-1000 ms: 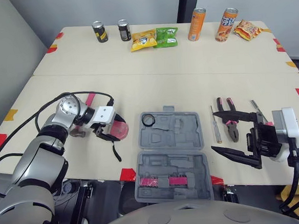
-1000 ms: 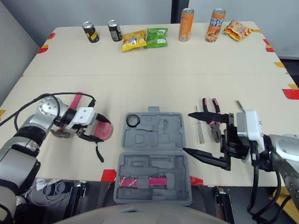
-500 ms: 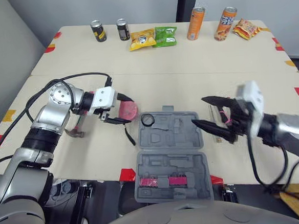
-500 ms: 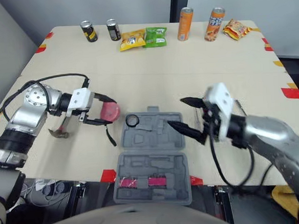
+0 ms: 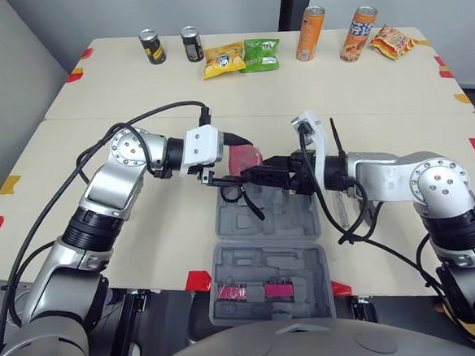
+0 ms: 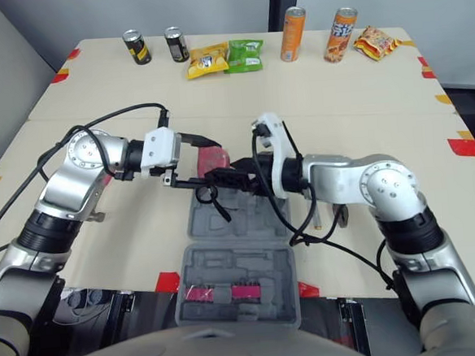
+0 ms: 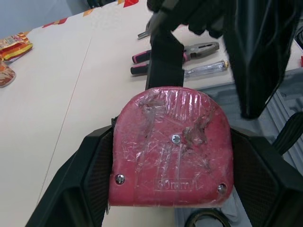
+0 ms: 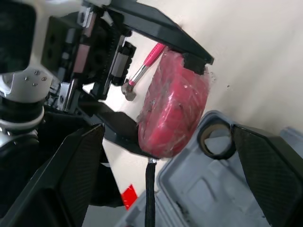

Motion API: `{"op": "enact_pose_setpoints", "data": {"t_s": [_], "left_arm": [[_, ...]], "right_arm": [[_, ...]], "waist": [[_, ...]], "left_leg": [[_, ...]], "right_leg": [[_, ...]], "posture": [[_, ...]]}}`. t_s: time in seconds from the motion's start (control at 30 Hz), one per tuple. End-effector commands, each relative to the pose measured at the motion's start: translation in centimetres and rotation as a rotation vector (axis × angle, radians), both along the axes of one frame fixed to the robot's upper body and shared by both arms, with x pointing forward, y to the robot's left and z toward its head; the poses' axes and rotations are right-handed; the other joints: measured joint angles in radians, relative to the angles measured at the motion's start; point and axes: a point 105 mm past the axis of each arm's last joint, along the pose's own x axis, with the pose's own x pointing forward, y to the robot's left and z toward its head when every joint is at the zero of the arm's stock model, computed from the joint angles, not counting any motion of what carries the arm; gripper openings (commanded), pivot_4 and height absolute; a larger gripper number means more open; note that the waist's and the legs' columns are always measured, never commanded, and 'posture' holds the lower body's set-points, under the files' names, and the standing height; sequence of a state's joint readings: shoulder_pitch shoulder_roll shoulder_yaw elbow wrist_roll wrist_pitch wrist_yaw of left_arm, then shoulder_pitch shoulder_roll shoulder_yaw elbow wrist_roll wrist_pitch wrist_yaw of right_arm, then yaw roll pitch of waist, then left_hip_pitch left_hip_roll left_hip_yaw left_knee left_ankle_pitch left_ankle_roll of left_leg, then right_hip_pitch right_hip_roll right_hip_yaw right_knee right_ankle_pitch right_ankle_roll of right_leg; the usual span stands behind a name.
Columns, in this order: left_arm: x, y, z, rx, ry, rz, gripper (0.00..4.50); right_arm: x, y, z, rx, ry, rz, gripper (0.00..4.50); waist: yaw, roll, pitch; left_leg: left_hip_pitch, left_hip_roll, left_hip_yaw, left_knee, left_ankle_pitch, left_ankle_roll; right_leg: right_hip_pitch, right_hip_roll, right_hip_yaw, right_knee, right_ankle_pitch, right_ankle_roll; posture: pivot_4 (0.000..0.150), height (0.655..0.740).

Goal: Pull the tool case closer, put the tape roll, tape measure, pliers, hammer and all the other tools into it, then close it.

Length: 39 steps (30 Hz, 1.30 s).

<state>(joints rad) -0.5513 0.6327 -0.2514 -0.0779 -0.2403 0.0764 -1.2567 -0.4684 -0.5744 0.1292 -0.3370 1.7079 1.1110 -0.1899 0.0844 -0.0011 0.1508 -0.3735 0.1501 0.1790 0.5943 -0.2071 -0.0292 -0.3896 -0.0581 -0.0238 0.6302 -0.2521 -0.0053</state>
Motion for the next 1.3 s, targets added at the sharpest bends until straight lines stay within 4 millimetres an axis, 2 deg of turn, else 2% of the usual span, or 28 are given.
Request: {"op": "enact_pose_setpoints", "data": {"t_s": [0.03,0.37,0.43,0.5,0.57,0.73,0.8,1.03,1.17,1.3], "left_arm": [[-0.7,-0.4,0.5,-0.015,-0.031,-0.027,3.0],[-1.3,-1.3,0.0,-0.039,-0.033,-0.055,3.0],[-1.6,-1.6,0.3,-0.094,0.004,-0.056,3.0],[-2.1,-1.9,1.3,-0.2,0.104,-0.044,4.02],[-2.3,-1.9,1.7,-0.256,0.172,-0.032,4.5],[-4.4,-0.2,1.3,-0.337,0.417,-0.048,4.5],[-5.8,0.8,0.9,-0.349,0.49,-0.061,4.5],[-8.5,3.5,-1.3,-0.345,0.48,-0.026,4.5],[-9.9,4.9,-2.1,-0.317,0.517,-0.06,4.5],[-10.5,5.1,-2.7,-0.308,0.528,-0.066,4.5]], "right_arm": [[0.0,0.4,1.2,0.054,0.014,0.005,3.95],[-0.4,0.5,0.9,0.038,0.065,0.011,0.71],[-0.4,0.3,0.8,0.035,0.071,0.009,0.63],[-0.6,-0.1,0.8,0.031,0.079,0.004,0.63],[-0.8,-0.6,0.8,0.026,0.087,-0.001,0.52],[-2.1,-4.1,0.3,-0.014,0.102,-0.026,0.52],[-3.1,-6.4,-0.1,-0.051,0.12,-0.042,0.52],[-7.2,-13.4,-1.4,-0.196,0.259,-0.154,0.52],[-8.8,-16.8,-2.3,-0.267,0.328,-0.239,0.52],[-9.4,-19.4,-3.7,-0.314,0.379,-0.311,0.52]], "waist": [[0.0,0.0,0.0],[0.005,0.0,0.0],[0.005,0.0,0.0],[0.005,0.0,0.0],[0.007,-0.001,0.0],[0.011,-0.001,0.001],[0.011,-0.001,0.001],[0.023,-0.002,0.001],[0.023,-0.002,0.002],[0.022,-0.002,0.002]], "left_leg": [[0.0,0.0,0.0,0.0,0.0,0.0],[0.0,0.0,0.0,0.001,0.001,-0.001],[0.0,0.0,0.0,0.001,0.001,-0.001],[0.0,0.0,0.0,0.001,0.001,-0.001],[-0.001,0.0,0.0,0.002,0.001,-0.001],[-0.002,0.0,-0.001,0.002,0.001,-0.002],[-0.003,0.0,-0.001,0.002,0.001,-0.002],[-0.002,0.001,-0.002,0.001,-0.003,0.006],[0.0,0.001,-0.002,0.001,-0.003,0.008],[0.004,0.001,-0.001,0.001,-0.003,0.008]], "right_leg": [[0.0,0.0,0.0,0.0,0.0,0.001],[0.0,0.0,0.0,0.0,0.003,0.005],[0.0,0.0,0.0,0.0,0.003,0.006],[0.0,0.0,0.0,0.0,0.005,0.008],[0.0,0.0,0.0,0.0,0.007,0.012],[-0.001,0.0,0.0,0.0,0.007,0.012],[-0.001,0.001,0.0,-0.001,0.007,0.012],[0.002,0.0,0.0,-0.007,0.003,0.006],[0.003,0.001,0.0,-0.007,0.003,0.006],[0.007,0.0,0.0,-0.007,0.003,0.006]], "posture": [[0.15,0.74],[0.15,0.74],[0.15,0.74],[0.15,0.74],[0.15,0.74],[0.15,0.74],[0.15,0.74],[0.15,0.74],[0.15,0.74],[0.15,0.74]]}}
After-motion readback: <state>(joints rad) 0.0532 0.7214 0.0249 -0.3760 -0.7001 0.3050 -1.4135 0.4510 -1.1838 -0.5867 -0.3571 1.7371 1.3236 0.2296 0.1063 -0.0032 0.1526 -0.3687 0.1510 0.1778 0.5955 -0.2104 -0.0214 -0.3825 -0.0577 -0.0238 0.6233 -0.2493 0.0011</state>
